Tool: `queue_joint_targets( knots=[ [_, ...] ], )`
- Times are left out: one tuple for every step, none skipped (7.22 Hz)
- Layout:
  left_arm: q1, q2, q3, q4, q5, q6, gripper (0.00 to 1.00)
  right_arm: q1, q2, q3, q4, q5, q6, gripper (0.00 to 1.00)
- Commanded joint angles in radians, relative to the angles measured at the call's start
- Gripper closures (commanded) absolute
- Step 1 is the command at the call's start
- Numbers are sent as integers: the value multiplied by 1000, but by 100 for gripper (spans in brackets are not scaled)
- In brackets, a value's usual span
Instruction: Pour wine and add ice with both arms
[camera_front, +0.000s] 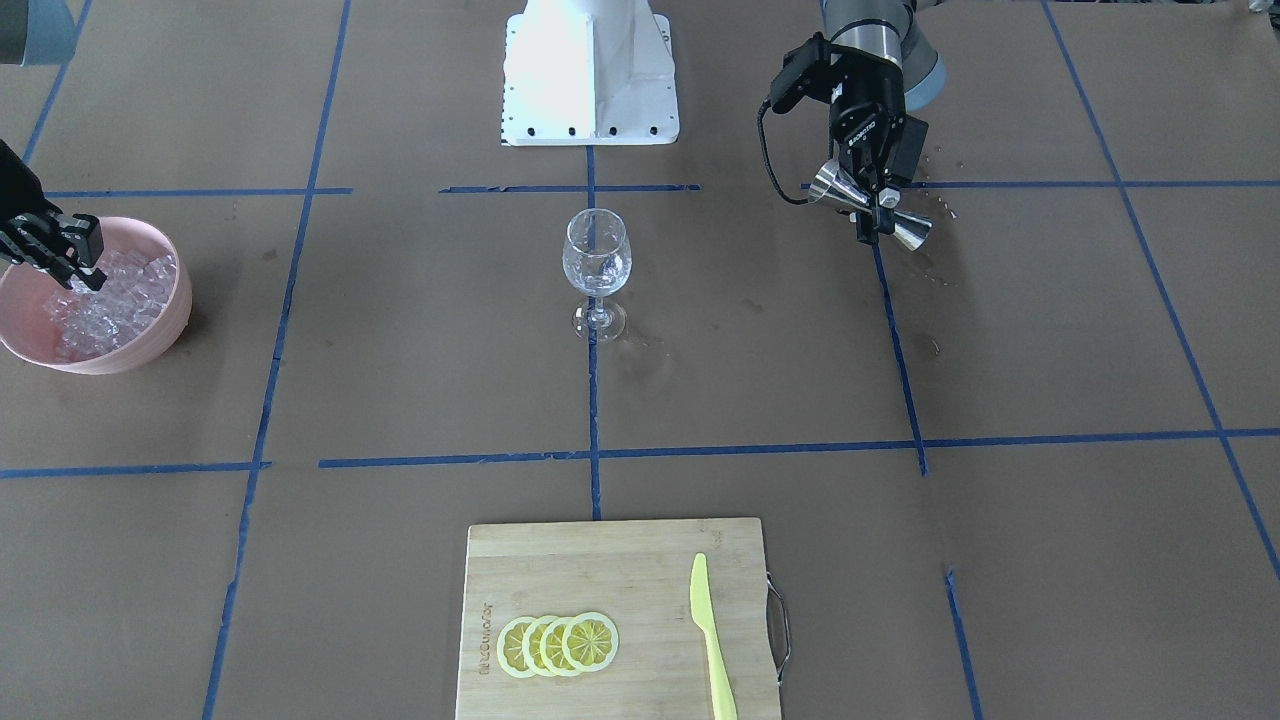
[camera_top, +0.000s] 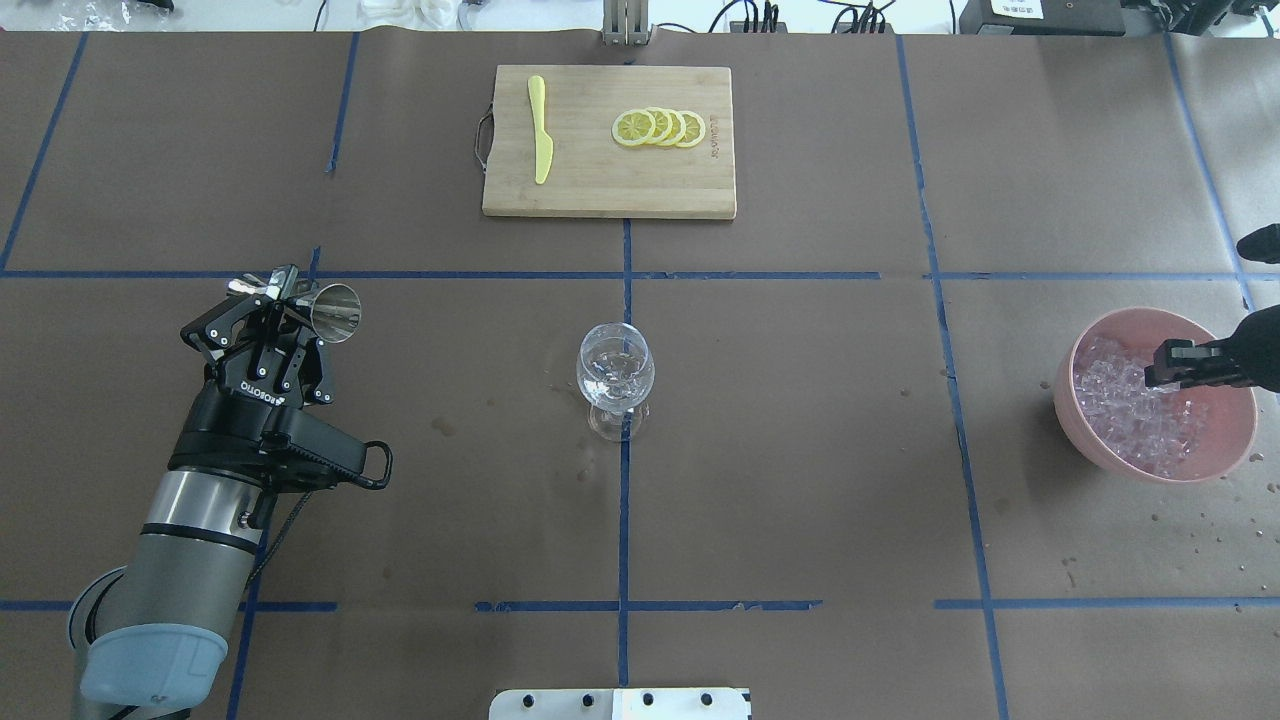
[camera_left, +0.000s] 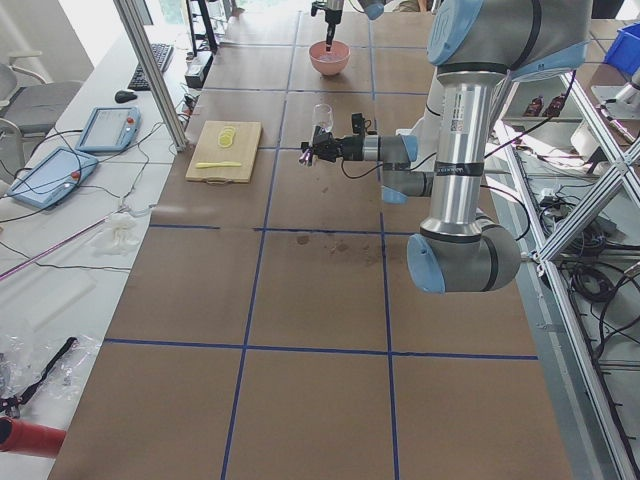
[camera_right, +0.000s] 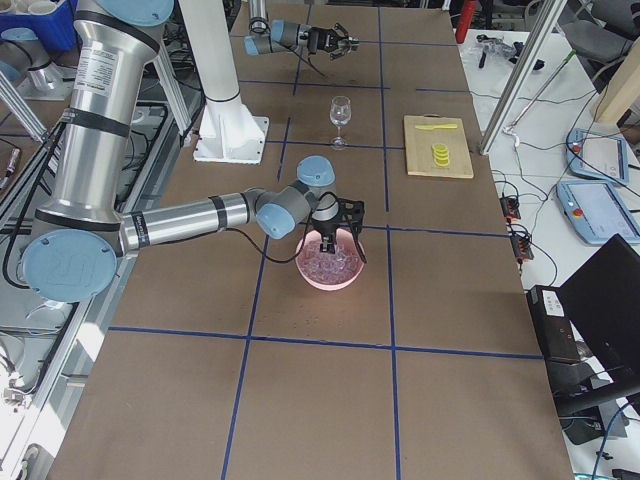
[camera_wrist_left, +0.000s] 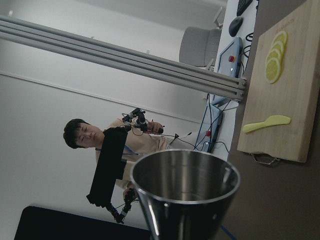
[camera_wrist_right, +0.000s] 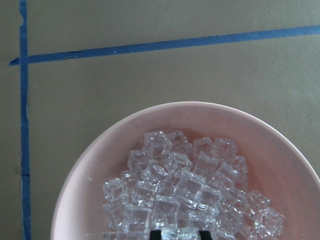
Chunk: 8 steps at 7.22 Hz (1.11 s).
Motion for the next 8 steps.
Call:
queue_joint_targets(
  knots=[
    [2,32,29,3,-10,-326,100,31,3,65,0,5,3,100],
    [2,62,29,3,-13,-436,100,43,2,105,0,15,3,100],
    [2,69,29,3,-47,-564,100,57,9,121,0,37,3,100],
    [2,97,30,4,-96,-765,100,95,16,128,3,67,4,100],
    [2,120,30,6,-96,-797,100,115,22,148,3,109,6,100],
    [2,131,30,7,-133,-892,100,143,48,151,3,139,9,100],
    [2,137,33,19,-150,-1009,100,148,75,161,3,155,29,100],
    [2,137,42,19,-189,-1114,100,148,113,162,0,158,67,100]
  ],
)
